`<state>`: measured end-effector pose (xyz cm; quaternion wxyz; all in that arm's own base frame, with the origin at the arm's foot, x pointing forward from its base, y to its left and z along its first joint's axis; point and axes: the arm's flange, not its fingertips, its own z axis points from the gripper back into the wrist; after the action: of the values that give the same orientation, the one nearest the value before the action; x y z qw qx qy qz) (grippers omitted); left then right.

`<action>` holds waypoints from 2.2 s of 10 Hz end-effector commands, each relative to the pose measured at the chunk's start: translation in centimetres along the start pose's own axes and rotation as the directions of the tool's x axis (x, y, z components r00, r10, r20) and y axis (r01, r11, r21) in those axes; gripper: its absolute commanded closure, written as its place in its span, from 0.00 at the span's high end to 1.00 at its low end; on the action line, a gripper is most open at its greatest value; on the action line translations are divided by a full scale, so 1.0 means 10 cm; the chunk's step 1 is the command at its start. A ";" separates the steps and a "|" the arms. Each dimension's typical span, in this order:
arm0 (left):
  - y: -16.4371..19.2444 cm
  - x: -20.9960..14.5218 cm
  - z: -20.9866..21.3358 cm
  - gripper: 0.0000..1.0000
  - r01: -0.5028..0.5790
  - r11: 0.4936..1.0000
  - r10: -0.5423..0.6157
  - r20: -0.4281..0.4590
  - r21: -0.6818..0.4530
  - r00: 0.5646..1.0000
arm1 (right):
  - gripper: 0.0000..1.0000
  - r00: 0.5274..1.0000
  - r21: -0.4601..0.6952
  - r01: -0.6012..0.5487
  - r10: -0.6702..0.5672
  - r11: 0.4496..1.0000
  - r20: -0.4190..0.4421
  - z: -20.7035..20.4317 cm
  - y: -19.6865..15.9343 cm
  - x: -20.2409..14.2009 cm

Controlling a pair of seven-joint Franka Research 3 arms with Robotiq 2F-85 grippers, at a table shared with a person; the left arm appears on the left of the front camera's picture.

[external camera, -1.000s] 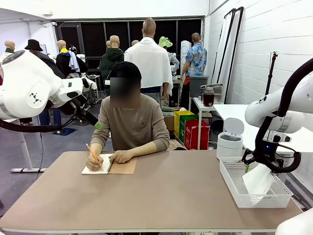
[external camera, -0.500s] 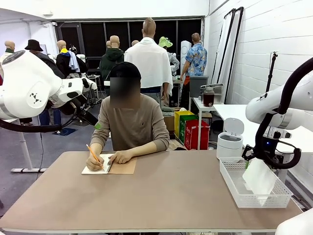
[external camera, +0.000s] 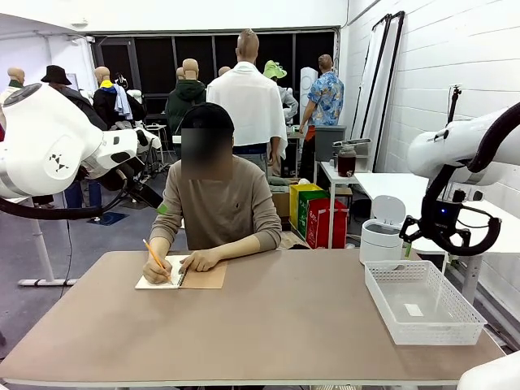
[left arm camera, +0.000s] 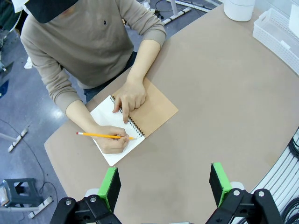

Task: Sort the paper based on its condition.
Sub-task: If a person hands you a paper, place it in the Organizing basket , and if it's crumpled, put it in the Trash can.

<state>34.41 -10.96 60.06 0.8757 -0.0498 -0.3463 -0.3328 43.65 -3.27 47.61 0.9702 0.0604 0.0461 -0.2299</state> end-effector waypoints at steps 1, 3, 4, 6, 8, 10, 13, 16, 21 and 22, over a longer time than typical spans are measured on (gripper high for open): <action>0.01 0.00 0.01 1.00 0.002 1.000 -0.002 0.012 -0.006 1.000 | 1.00 1.000 -0.021 0.001 -0.002 1.000 -0.010 0.00 0.06 -0.08; 0.01 0.00 0.01 1.00 0.002 1.000 -0.002 0.012 -0.006 1.000 | 1.00 0.999 -0.050 -0.024 0.023 0.998 -0.024 -0.06 0.12 -0.09; 0.01 0.00 0.01 1.00 0.002 1.000 -0.002 0.012 -0.006 1.000 | 1.00 1.000 -0.051 -0.030 0.030 0.998 -0.011 -0.07 0.15 -0.10; 0.01 0.00 0.01 1.00 0.002 1.000 -0.002 0.012 -0.006 1.000 | 1.00 0.996 -0.046 -0.086 0.086 0.995 0.006 -0.13 0.24 -0.06; 0.01 0.00 0.01 1.00 0.002 1.000 -0.002 0.012 -0.006 1.000 | 1.00 0.991 -0.080 -0.110 0.116 0.991 0.071 -0.10 0.36 -0.07; 0.01 0.00 0.01 1.00 0.002 1.000 -0.002 0.012 -0.006 1.000 | 1.00 0.975 -0.102 -0.121 0.138 0.987 0.175 0.01 0.42 -0.13; 0.01 0.00 0.01 1.00 0.002 1.000 -0.002 0.012 -0.006 1.000 | 1.00 0.873 -0.192 -0.196 0.261 0.961 0.413 -0.04 0.52 -0.25; 0.01 0.00 0.01 1.00 0.002 1.000 -0.002 0.012 -0.006 1.000 | 1.00 0.785 -0.274 -0.084 0.233 0.958 0.575 0.02 0.55 -0.32; 0.01 0.00 0.01 1.00 0.002 1.000 -0.002 0.012 -0.006 1.000 | 1.00 0.904 -0.049 -0.188 0.193 0.981 0.381 0.18 0.52 -0.28; 0.01 0.00 0.01 1.00 0.002 1.000 -0.002 0.012 -0.006 1.000 | 1.00 0.897 -0.058 -0.183 0.191 0.981 0.399 0.16 0.53 -0.29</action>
<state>34.41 -10.96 60.06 0.8757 -0.0498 -0.3463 -0.3328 43.31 2.71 49.42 0.9768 0.0037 -0.1610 -0.1409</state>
